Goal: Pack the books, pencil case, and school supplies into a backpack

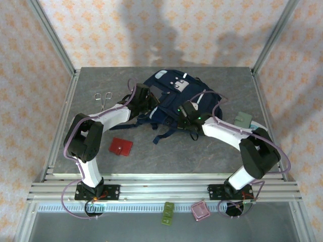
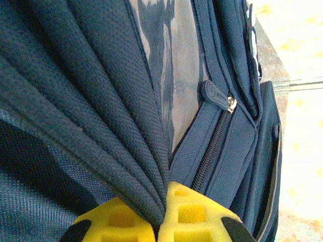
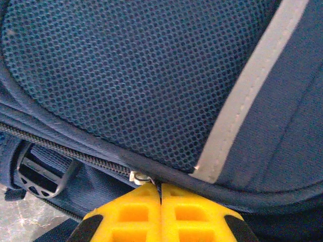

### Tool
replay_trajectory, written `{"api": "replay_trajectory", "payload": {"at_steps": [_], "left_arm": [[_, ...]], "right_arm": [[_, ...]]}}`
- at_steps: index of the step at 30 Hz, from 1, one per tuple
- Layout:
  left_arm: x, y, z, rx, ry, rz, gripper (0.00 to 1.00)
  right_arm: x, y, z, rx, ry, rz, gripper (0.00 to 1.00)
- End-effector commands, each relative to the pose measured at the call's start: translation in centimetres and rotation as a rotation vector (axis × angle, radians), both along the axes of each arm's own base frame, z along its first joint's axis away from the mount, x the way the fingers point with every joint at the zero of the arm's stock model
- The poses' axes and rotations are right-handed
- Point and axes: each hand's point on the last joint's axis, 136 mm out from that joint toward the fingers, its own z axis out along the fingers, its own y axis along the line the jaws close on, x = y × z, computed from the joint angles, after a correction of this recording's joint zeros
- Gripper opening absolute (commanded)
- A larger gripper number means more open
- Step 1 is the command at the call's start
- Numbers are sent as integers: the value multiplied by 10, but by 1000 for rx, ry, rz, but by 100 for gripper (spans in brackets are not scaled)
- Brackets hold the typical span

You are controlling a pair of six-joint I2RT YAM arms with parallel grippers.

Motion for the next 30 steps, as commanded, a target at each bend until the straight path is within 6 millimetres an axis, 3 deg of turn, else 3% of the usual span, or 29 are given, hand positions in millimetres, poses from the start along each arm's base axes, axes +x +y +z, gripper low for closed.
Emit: {"api": "replay_trajectory", "payload": {"at_steps": [1,6,15,18,22,30], "left_arm": [[18,37,25,43,-81,80,0],[15,27,22,-12,-72,57,0],[13,18,21,-20,-70,30,0],[14,16,20,-24,-68,21,0],[15,15,17,-23,-62,21,0],[14,14,15,-29,-58,18,0]], "right_arm": [[-11,-60,-17,-210,48,-94,0],[-3,-37,-17,-101,40,-69,8],[-7,-25,-30,-44,61,-25,22],[-7,-16,-27,1,38,20,27],[-8,6,-13,110,8,111,43],[-15,25,-16,190,8,210,37]]}}
